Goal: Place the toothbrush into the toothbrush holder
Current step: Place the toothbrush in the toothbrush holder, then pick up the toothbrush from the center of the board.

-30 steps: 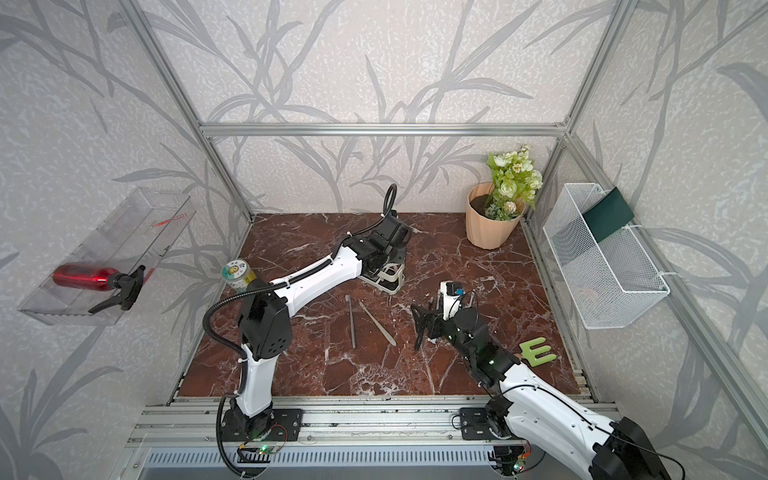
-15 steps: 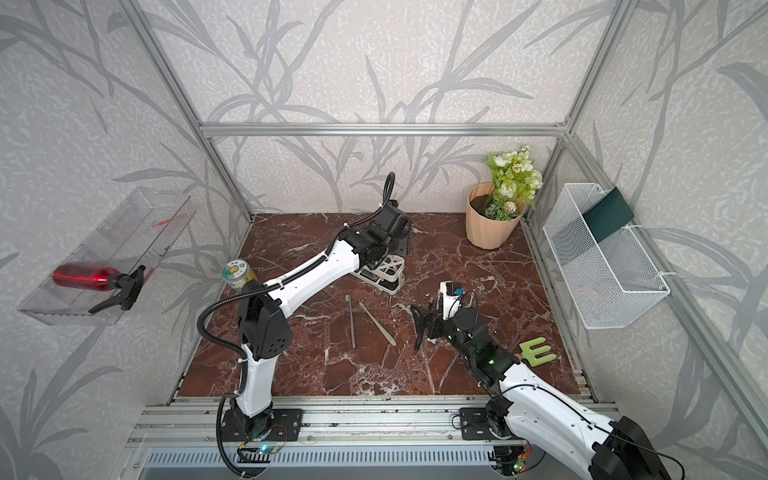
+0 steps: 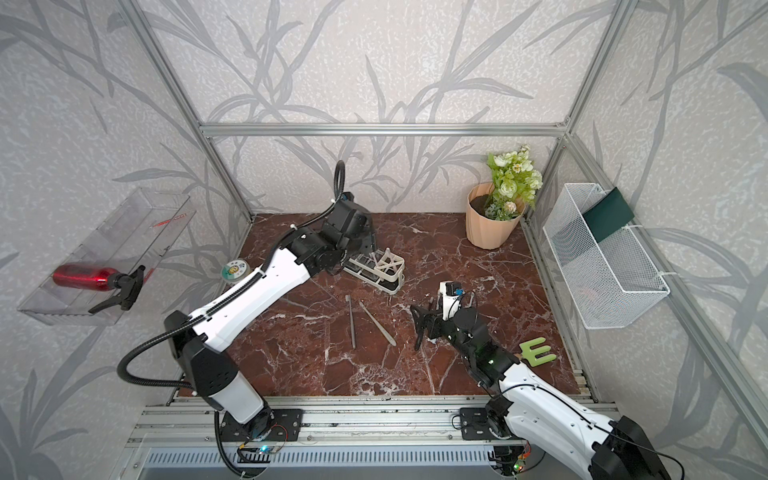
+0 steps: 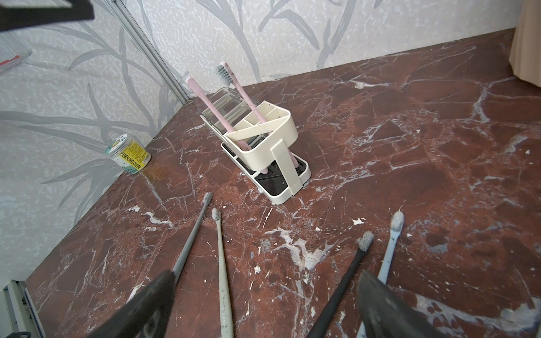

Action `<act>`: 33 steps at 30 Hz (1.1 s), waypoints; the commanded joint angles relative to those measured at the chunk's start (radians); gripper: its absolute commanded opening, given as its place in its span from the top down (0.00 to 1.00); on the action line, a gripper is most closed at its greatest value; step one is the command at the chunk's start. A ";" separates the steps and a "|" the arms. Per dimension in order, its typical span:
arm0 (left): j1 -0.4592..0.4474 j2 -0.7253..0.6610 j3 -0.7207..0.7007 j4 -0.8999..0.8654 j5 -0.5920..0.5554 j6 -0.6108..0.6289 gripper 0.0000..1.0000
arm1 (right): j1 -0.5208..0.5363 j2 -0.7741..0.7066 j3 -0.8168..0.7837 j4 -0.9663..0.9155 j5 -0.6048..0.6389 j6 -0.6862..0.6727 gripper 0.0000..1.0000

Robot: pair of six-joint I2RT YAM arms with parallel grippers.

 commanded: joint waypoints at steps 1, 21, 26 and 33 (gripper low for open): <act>0.033 -0.066 -0.145 0.004 0.012 -0.102 0.30 | -0.003 0.010 0.025 0.022 -0.018 0.009 0.04; 0.118 0.051 -0.480 0.139 0.211 -0.239 0.47 | -0.003 0.064 0.041 0.033 -0.050 0.003 0.04; 0.119 0.121 -0.504 0.169 0.240 -0.263 0.54 | -0.002 0.063 0.042 0.033 -0.054 0.003 0.04; 0.127 0.204 -0.481 0.176 0.243 -0.265 0.61 | -0.003 0.071 0.042 0.039 -0.059 0.004 0.04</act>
